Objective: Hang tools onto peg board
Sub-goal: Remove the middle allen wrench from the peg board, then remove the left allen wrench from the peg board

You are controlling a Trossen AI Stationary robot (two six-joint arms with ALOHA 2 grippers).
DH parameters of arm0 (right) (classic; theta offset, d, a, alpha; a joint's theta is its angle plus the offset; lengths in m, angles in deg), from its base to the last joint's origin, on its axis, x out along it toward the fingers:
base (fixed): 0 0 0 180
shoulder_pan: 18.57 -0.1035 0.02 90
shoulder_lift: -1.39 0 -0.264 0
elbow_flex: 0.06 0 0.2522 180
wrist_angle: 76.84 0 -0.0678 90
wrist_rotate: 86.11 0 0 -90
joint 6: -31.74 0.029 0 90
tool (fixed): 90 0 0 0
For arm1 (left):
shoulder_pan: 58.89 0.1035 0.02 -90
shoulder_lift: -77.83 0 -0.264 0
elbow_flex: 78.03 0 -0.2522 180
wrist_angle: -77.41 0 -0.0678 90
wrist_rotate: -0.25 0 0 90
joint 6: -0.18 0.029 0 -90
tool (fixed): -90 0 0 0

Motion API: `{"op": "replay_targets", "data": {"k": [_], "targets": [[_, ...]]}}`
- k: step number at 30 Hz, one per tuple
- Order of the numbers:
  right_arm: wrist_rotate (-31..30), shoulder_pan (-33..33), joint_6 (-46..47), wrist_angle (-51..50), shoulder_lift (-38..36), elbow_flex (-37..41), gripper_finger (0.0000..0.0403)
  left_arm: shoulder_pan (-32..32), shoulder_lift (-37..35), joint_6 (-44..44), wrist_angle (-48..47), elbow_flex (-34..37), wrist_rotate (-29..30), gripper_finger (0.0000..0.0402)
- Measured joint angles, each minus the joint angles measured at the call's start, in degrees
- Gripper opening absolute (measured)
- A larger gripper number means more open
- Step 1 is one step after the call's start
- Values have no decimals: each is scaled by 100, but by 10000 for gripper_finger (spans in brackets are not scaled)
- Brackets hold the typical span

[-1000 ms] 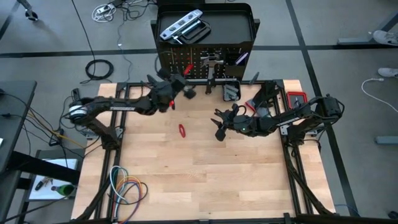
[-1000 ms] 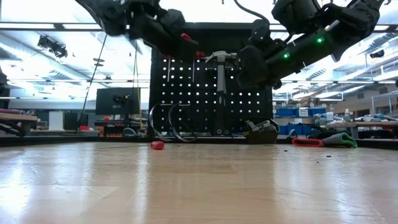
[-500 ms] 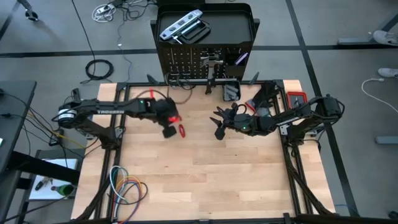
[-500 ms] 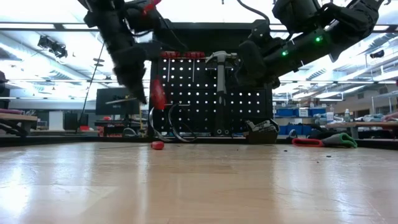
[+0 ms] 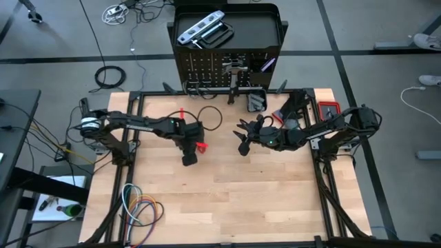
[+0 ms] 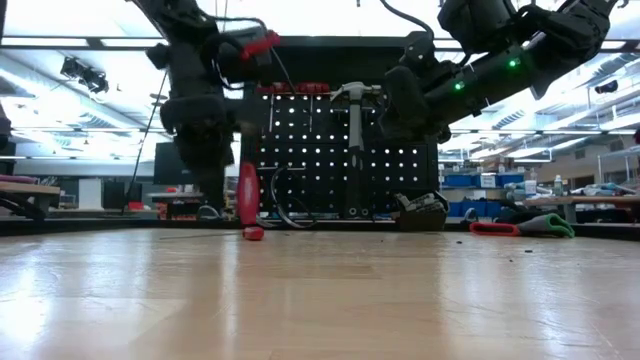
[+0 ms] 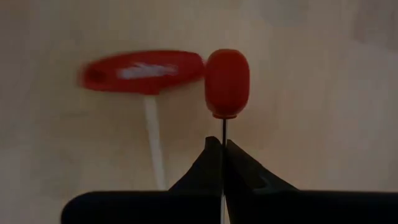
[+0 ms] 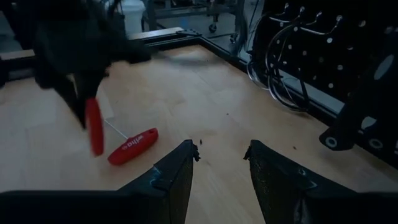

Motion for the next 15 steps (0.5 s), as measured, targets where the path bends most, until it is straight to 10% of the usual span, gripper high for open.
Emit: {"op": "replay_targets", "data": {"k": [15], "targets": [[0,0,6,-57,2,0,162,11,88,120,142,-9,1247,152]]}}
